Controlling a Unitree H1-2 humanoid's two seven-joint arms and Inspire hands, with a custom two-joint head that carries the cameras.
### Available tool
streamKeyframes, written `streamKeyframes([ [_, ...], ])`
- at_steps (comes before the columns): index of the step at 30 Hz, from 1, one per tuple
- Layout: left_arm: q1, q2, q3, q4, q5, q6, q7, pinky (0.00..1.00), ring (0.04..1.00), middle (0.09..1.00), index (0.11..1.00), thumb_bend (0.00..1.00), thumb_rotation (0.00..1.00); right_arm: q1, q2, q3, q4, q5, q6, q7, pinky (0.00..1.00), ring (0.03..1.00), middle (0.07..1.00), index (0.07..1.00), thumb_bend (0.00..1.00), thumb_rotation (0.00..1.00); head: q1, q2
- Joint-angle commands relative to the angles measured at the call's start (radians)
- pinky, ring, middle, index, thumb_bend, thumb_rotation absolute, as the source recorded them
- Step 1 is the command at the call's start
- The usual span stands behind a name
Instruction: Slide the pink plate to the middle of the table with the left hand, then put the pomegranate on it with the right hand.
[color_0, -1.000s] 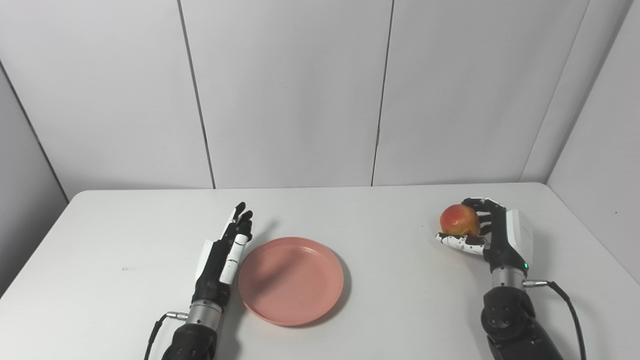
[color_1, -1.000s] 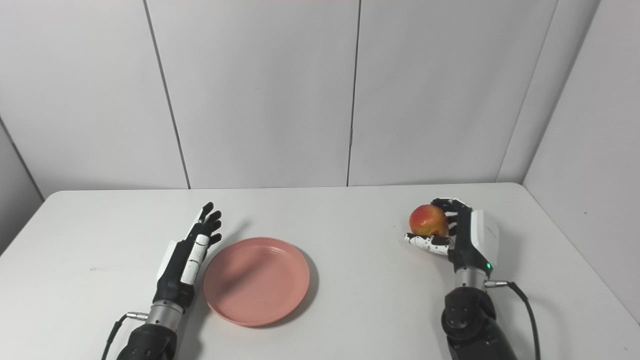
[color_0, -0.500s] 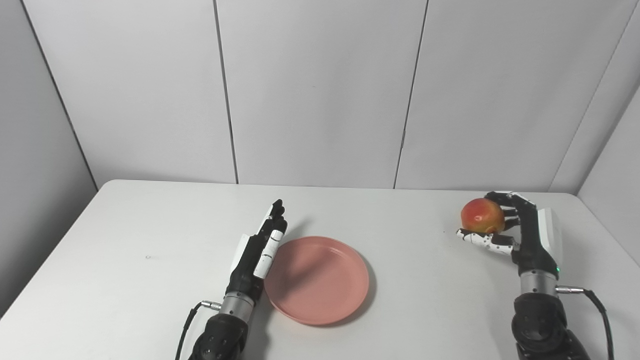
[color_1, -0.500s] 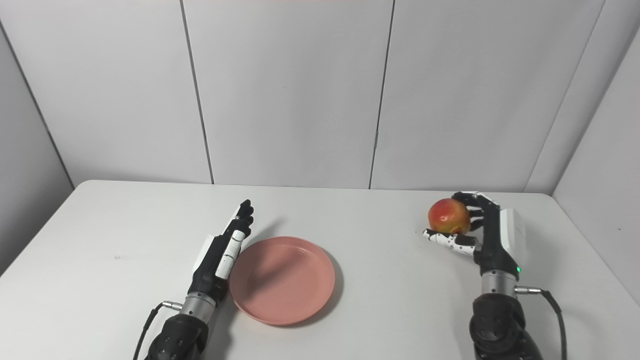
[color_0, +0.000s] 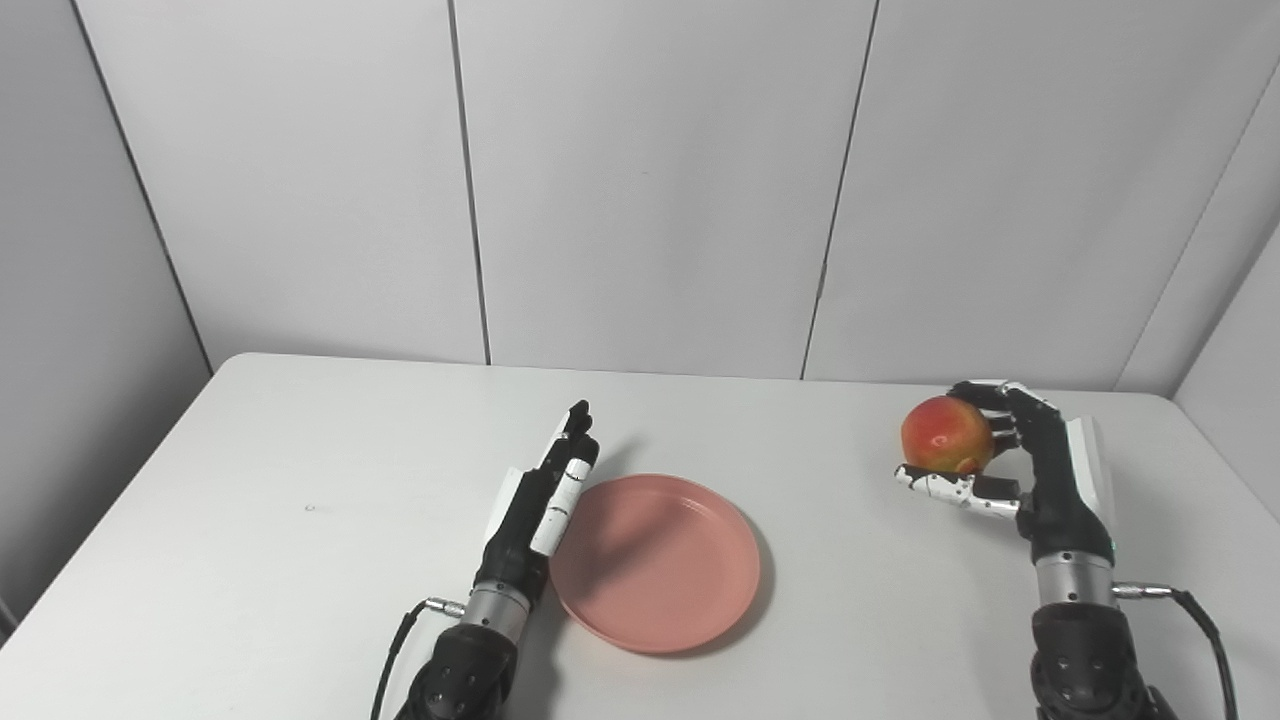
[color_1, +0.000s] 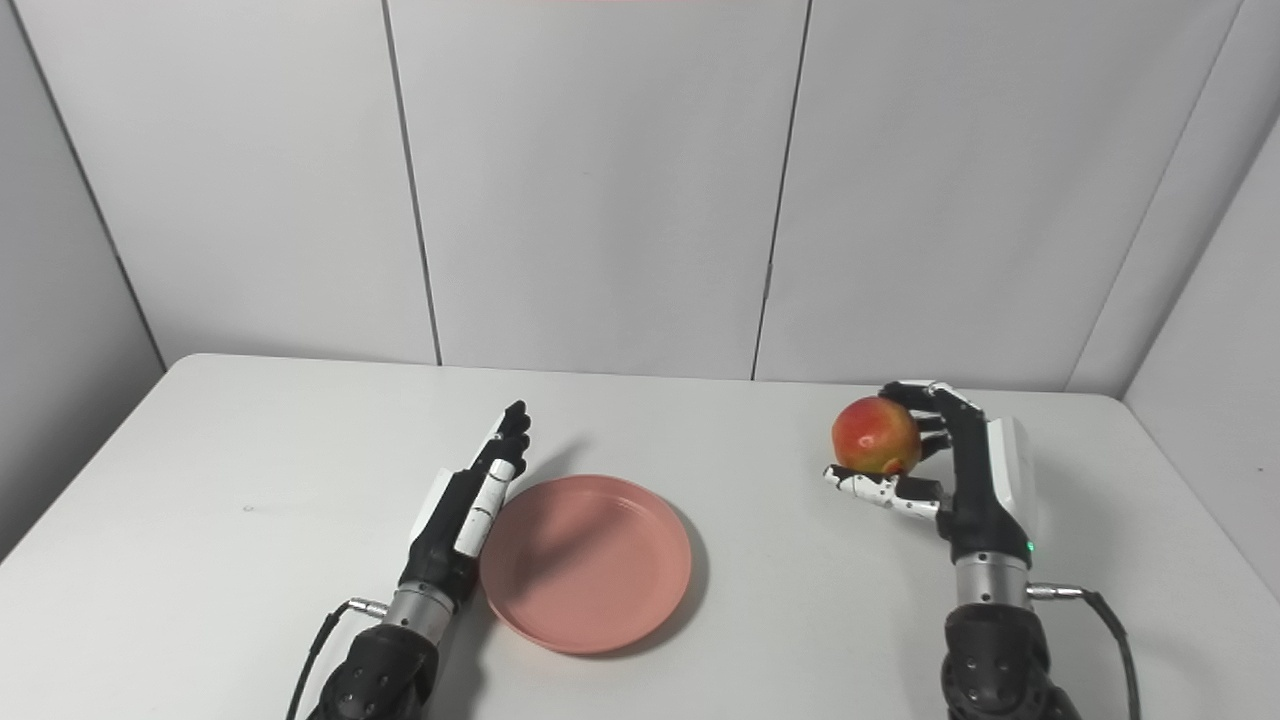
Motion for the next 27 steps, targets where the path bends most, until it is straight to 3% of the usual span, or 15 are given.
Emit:
streamKeyframes([
  [1,0.010,-0.023,-0.010,0.006,0.010,-0.006,0.011,0.97,0.990,0.993,0.985,0.59,1.00,-0.033,-0.014,-0.001,-0.047,-0.011,-0.021,0.010,0.36,0.401,0.481,0.543,0.51,0.00,0.001,0.001],
  [15,0.011,-0.034,-0.015,0.004,0.005,0.007,0.005,0.97,0.988,0.993,0.987,0.60,1.00,0.002,0.018,0.068,-0.103,-0.002,-0.086,0.096,0.41,0.420,0.486,0.537,0.51,0.00,-0.006,0.001],
  [27,0.016,-0.035,-0.014,-0.003,-0.007,0.010,-0.003,0.96,0.982,0.989,0.984,0.61,1.00,0.006,0.087,0.124,-0.134,-0.018,-0.052,0.154,0.42,0.425,0.490,0.526,0.52,0.00,-0.022,0.005],
])
